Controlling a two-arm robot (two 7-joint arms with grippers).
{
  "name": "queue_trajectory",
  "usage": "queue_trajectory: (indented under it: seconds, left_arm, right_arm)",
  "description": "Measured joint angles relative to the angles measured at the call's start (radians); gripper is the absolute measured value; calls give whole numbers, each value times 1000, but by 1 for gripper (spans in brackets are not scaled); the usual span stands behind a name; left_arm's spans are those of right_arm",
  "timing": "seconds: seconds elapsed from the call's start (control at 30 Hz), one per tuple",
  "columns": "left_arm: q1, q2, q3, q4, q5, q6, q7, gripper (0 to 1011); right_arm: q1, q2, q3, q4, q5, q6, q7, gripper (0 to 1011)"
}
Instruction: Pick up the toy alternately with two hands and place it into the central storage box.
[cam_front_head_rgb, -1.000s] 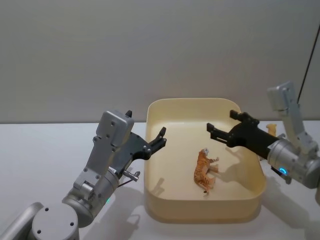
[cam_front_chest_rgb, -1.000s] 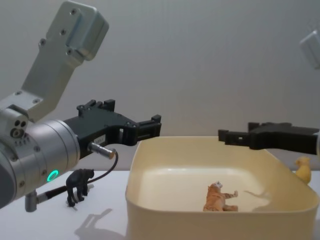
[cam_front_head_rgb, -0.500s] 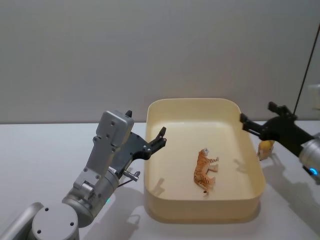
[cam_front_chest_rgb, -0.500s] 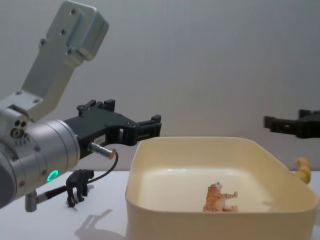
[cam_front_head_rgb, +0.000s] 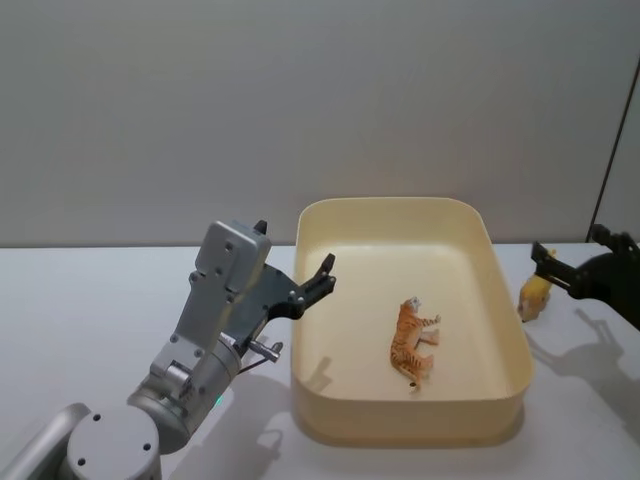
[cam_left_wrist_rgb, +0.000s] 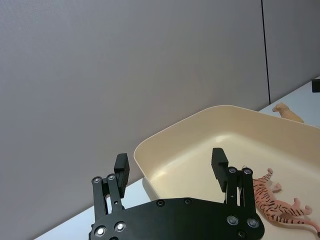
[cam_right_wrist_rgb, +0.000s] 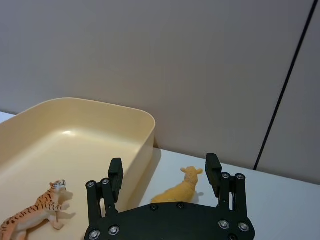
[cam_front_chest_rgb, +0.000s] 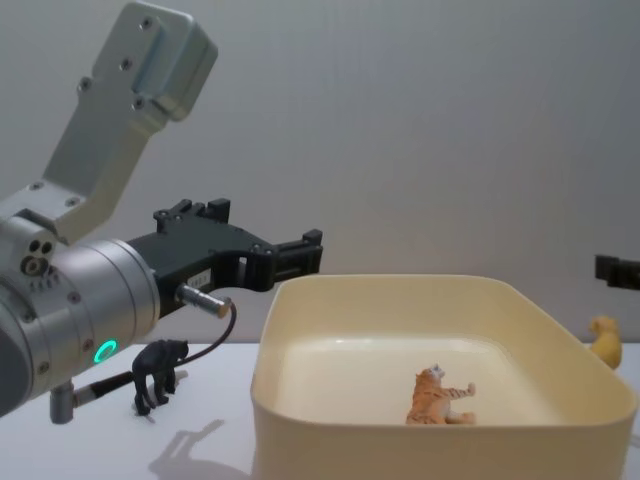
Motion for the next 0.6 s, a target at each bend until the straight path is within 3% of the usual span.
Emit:
queue_trajectory:
  seconds: [0.6]
  left_arm:
    - [0,0,0,0,0,0,0,1001]
  right_arm:
    - [0,-11,-8,41,-30,21,-80,1001]
